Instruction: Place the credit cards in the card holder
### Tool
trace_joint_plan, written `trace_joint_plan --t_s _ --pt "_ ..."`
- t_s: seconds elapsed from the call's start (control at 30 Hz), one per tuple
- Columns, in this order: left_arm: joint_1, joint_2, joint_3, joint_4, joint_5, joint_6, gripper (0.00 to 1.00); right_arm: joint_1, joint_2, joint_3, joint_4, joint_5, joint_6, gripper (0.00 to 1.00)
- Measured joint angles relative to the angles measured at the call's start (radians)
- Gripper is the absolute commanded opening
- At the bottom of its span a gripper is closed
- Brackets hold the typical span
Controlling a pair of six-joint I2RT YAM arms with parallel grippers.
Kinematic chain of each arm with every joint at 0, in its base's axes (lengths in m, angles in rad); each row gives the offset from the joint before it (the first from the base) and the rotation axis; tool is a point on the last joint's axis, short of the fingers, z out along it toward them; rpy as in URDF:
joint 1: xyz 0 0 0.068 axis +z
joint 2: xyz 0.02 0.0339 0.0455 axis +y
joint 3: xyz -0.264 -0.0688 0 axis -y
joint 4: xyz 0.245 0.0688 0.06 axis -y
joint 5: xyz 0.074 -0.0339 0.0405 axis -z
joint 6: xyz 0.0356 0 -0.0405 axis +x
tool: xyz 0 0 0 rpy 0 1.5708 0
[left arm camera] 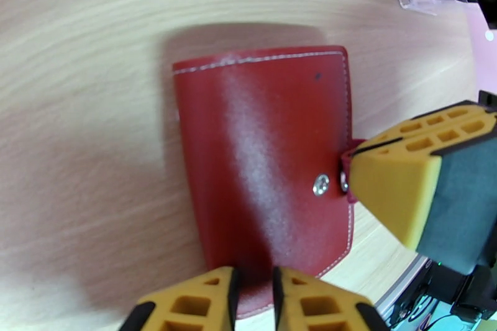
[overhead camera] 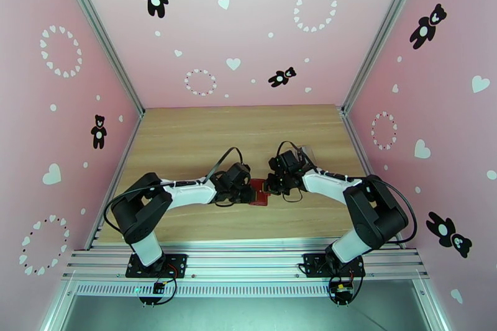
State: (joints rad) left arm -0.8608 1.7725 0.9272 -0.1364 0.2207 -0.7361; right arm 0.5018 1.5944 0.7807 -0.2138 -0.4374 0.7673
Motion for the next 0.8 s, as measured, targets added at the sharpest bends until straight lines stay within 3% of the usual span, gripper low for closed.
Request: trace_joint_plan --t_s 0.1,0.8 --pt "0.001 0.022 0.024 -0.005 0.000 0.006 0.16 0.000 0.000 0.008 -0.006 0.002 0.000 0.00" --pt "0.000 0.032 0.037 -0.014 -0.005 0.018 0.15 0.004 -0.006 0.076 -0.105 0.023 -0.018 0.00"
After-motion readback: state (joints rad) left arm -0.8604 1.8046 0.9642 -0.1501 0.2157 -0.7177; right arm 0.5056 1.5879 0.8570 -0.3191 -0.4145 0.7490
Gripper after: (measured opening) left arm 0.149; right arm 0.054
